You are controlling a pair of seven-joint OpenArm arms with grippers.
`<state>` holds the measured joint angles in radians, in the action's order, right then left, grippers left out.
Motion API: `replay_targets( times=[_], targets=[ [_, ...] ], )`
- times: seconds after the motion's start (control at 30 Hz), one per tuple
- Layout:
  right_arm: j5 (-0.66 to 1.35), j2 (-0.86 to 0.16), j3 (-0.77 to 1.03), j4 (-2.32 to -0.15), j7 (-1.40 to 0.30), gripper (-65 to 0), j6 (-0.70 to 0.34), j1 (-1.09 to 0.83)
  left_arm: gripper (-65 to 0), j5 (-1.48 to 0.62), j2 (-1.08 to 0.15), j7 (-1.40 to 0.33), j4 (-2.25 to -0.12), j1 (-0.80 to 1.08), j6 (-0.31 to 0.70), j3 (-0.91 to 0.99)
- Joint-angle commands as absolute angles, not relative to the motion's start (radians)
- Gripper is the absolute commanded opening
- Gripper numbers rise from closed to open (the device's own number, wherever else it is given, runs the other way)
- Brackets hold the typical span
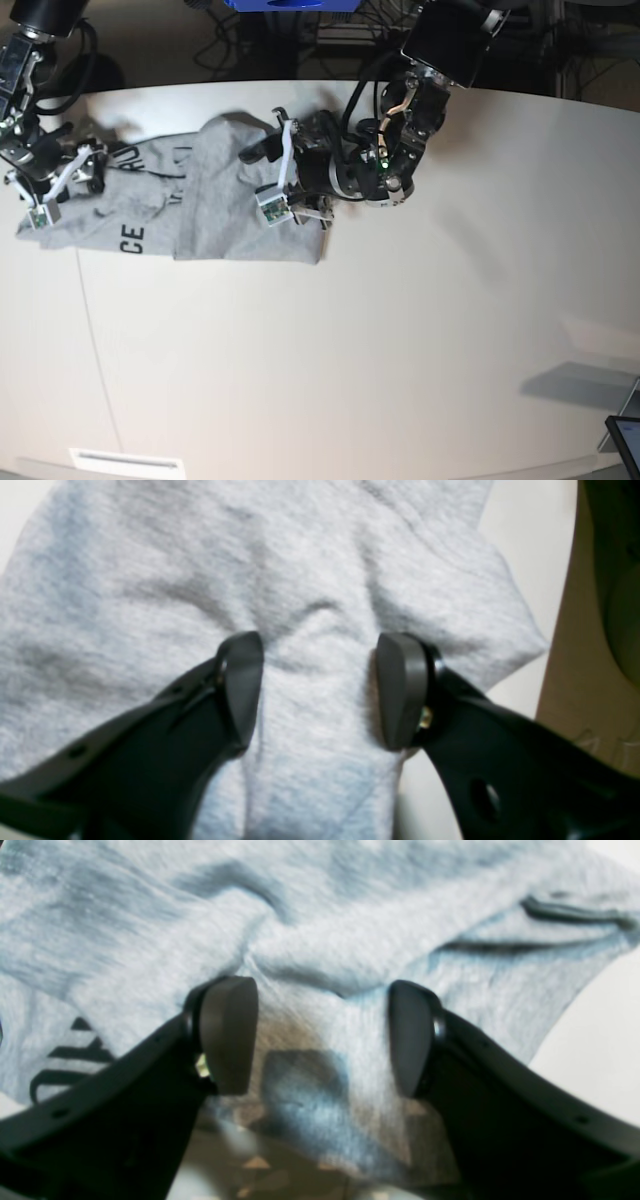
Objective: Fold the T-shirt properly
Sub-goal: 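Lower both grippers onto the folded bundle and press it flat, then open both grippers and lift them off the grey shirt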
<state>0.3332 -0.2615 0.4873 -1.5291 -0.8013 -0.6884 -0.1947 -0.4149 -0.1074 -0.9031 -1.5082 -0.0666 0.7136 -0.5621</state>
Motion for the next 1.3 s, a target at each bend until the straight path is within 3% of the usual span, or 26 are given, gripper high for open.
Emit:
replay_targets(
  times=[0.0,0.37,0.63,1.03,1.27],
  targets=[
    [0.312,-0.263,0.467,-1.527,-0.837,-25.0,-0.698,-0.199,-29.4,-0.351,-0.114,-0.983,-1.500,-0.076,0.698,-0.544],
    [0.311,-0.325,0.286,-1.527,-0.837,-25.0,-0.698,-0.133,-29.4,-0.351,-0.214,-0.986,-1.498,-0.134,0.698,-0.489],
    [0.311,-0.369,0.177,-1.526,-0.843,-25.0,-0.698,-0.088,-29.4,-0.351,-0.220,-0.986,-1.504,-0.143,0.698,-0.489],
    [0.311,-0.377,0.177,-1.534,-0.845,-25.0,-0.698,-0.085,-29.4,-0.358,-0.197,-0.987,-1.563,-0.162,0.698,-0.412],
    [0.311,-0.377,0.185,-1.535,-0.842,-25.0,-0.698,-0.084,-29.4,-0.360,-0.179,-1.087,-1.741,-0.163,0.698,-0.335]
  ],
)
